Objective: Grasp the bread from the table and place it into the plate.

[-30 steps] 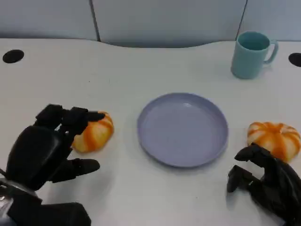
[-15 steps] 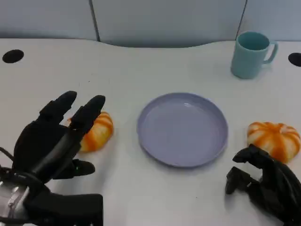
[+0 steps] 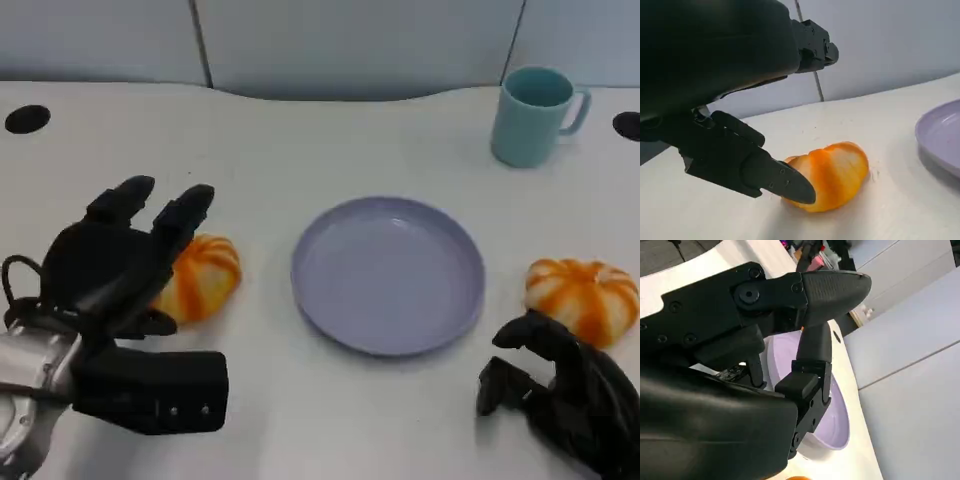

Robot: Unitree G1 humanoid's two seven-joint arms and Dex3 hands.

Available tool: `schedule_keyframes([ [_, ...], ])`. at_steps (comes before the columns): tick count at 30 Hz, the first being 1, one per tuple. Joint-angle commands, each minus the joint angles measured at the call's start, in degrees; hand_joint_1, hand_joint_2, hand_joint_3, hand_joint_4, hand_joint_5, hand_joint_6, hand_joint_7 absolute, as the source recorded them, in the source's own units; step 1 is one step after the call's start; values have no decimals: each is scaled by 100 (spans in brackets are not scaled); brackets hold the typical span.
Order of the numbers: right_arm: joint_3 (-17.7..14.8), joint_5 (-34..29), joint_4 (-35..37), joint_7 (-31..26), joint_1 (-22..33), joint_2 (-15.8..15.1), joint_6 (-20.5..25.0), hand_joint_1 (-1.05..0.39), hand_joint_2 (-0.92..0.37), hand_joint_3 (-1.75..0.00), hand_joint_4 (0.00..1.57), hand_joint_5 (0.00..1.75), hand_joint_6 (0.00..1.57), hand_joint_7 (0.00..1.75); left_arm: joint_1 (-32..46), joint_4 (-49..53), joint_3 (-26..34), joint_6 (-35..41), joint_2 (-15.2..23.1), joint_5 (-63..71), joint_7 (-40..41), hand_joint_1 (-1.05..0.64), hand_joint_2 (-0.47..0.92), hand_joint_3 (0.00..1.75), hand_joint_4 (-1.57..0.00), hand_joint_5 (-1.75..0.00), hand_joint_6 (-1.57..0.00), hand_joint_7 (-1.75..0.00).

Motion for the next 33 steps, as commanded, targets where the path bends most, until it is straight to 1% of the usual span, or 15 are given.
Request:
schedule_keyframes([
  [1, -32, 54, -52, 2, 49, -85, 13, -62, -92, -31, 63, 164, 62, 117, -570, 814, -320, 113, 53, -4, 12, -41, 65, 0, 0, 0, 0, -4],
  [3, -32, 51, -32, 32, 44, -93, -16, -61, -92, -33, 62, 165, 61, 118, -739, 1062, -450, 135, 52, -39, 5, -41, 65, 0, 0, 0, 0, -4],
  [8, -28, 38, -85, 39, 88, -124, -13, -62, -92, -33, 62, 166, 60, 120, -1378, 2016, -709, 120, -147, -387, -317, -40, 68, 1, 0, 0, 0, -8],
  [11, -39, 80, -124, 61, 111, -122, 36, -61, -92, -33, 63, 166, 59, 121, -1752, 2644, -887, 67, -278, -523, -351, -43, 70, 0, 0, 0, 0, -21],
  [16, -33, 91, -224, 40, 184, -99, 57, -61, -92, -33, 63, 166, 59, 122, -2328, 3537, -1066, -19, -496, -901, -782, -52, 65, 0, 0, 0, 0, -39],
  [18, -25, 94, -269, 31, 208, -107, 103, -62, -92, -32, 62, 166, 59, 121, -2516, 3840, -1096, -37, -580, -1059, -977, -52, 65, 0, -2, -3, 0, -53],
  [19, -28, 94, -266, 42, 207, -107, 89, -62, -92, -31, 62, 166, 59, 121, -2594, 3979, -1102, -61, -620, -1148, -1050, -50, 64, 0, -1, -11, 0, -62],
  [20, -34, 92, -245, 58, 197, -102, 55, -62, -92, -31, 62, 166, 59, 121, -2652, 4089, -1114, -81, -647, -1208, -1087, -47, 64, 0, 0, -34, 0, -74],
  [23, -37, 99, -319, -2, 237, -88, 112, -63, -92, -30, 62, 166, 61, 121, -2811, 4400, -1199, -113, -719, -1302, -1090, -48, 64, 0, 0, -64, 0, -87],
  [26, -31, 107, -412, -42, 291, -93, 188, -63, -92, -30, 62, 165, 62, 121, -2930, 4640, -1232, -73, -804, -1383, -1122, -46, 65, 0, 0, -76, 0, -92],
  [27, -30, 110, -436, -53, 301, -96, 215, -63, -92, -30, 62, 165, 62, 120, -2957, 4697, -1246, -66, -822, -1409, -1126, -45, 65, 1, 0, -77, 0, -92],
  [28, -31, 110, -448, -55, 307, -100, 225, -63, -92, -30, 62, 164, 62, 120, -2990, 4790, -1272, -67, -845, -1426, -1154, -45, 66, 1, 0, -78, 0, -92],
  [30, -38, 116, -427, -30, 289, -107, 208, -63, -92, -29, 63, 164, 62, 119, -3049, 4958, -1336, -73, -885, -1434, -1175, -42, 68, 1, 0, -74, 0, -85],
  [33, -38, 130, -479, -74, 300, -104, 279, -64, -92, -28, 64, 164, 63, 119, -3111, 5145, -1394, -75, -942, -1461, -1166, -41, 68, 1, 0, -72, 0, -82],
])
